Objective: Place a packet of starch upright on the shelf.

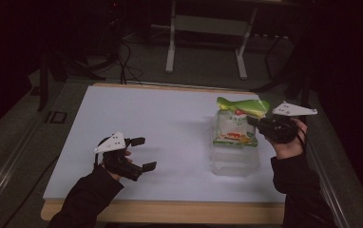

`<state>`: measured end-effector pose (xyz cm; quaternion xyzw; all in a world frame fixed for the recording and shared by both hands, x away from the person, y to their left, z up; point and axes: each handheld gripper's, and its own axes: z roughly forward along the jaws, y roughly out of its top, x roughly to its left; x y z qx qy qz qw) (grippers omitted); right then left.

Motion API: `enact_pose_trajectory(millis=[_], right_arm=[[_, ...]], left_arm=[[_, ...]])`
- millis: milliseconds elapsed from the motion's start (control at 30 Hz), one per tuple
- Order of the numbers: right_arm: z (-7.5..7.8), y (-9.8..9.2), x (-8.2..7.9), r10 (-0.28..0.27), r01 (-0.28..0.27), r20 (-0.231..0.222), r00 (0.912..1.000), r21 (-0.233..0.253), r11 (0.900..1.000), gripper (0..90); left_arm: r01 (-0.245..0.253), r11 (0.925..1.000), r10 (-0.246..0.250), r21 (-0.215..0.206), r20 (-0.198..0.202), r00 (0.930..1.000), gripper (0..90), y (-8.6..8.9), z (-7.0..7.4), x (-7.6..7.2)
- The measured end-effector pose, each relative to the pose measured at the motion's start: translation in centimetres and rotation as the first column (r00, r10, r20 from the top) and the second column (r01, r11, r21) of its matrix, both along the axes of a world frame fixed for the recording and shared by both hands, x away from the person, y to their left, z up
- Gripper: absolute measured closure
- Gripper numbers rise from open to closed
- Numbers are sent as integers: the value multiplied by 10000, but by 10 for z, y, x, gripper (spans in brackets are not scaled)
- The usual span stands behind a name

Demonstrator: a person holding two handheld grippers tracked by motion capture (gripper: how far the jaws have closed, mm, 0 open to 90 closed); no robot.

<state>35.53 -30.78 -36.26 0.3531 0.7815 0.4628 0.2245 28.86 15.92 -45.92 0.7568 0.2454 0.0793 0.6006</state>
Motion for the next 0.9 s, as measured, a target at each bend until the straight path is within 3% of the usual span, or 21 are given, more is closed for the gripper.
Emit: enact_pose_trajectory(millis=[200, 633, 700, 900], right_arm=[[-13, 3, 5, -71, 74, -236, 9997, 117, 9999, 855], [-30, -6, 7, -532, 521, -318, 9981, -351, 9980, 859], [-27, -9, 5, -508, 506, -325, 9982, -71, 9987, 859], [-14, -4, -2, -525, 526, 117, 9986, -99, 9986, 859]], left_arm=[[41, 10000, -41, -18, -121, 9999, 0, -1, -7, 0], [50, 9997, -58, -238, -346, 9994, 0, 0, -17, 1], [1, 9998, -8, -214, -350, 9994, 0, 1, -17, 1], [-15, 9997, 6, -263, -336, 9994, 0, 2, -18, 2]])
